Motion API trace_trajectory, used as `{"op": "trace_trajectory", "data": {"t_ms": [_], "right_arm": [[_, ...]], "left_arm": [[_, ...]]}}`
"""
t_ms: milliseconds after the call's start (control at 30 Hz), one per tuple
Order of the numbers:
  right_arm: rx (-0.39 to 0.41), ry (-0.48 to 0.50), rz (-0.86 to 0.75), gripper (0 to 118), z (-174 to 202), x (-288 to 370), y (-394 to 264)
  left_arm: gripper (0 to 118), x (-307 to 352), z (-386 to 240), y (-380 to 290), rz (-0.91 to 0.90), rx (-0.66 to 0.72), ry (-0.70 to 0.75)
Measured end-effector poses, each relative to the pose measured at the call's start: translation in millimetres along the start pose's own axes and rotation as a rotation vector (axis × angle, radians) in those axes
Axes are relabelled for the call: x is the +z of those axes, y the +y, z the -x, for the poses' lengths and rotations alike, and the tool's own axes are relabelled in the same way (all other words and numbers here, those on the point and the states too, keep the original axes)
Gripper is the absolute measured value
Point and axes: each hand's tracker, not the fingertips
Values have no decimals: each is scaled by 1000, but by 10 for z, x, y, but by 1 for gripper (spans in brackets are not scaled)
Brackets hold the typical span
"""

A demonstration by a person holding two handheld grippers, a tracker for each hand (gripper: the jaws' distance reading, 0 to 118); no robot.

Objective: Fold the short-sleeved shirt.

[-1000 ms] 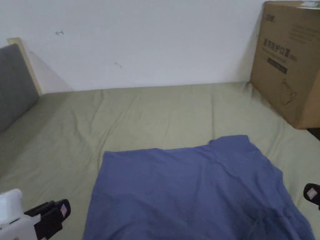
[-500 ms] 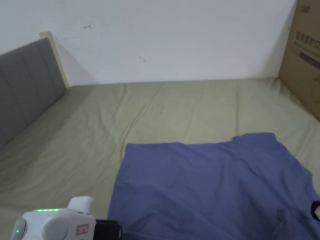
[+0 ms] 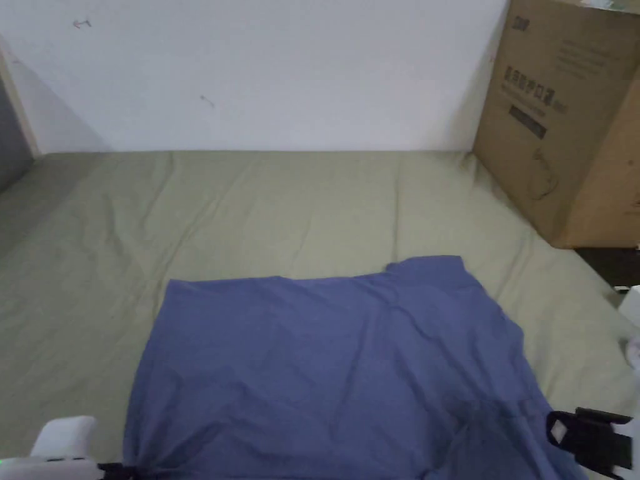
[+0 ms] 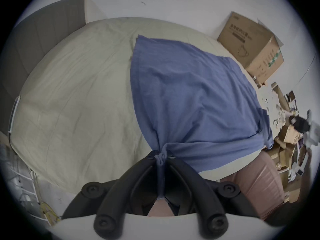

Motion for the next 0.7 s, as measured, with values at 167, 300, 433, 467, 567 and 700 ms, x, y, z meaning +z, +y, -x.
{"op": "trace_trajectory", "data": {"t_ms": [167, 300, 433, 467, 567, 700], "right_arm": [[-86, -101, 247, 112, -523, -470, -166], [-71, -194, 372, 111, -737, -757, -302], [-78, -67, 459, 83, -727, -779, -381], [-82, -43, 465, 46, -707, -777, -389], [-10, -81, 425, 7, -605, -721, -426], [11, -61, 349, 5, -555, -601, -403]], "left_arm": [[5, 1, -104, -24, 17, -48, 27], [5, -23, -108, 1, 31, -36, 42], [5, -19, -132, 10, 50, -16, 50], [5, 2, -178, 6, 52, -17, 54], [5, 6, -241, 2, 66, -20, 61], [5, 90, -264, 9, 58, -32, 59]]}}
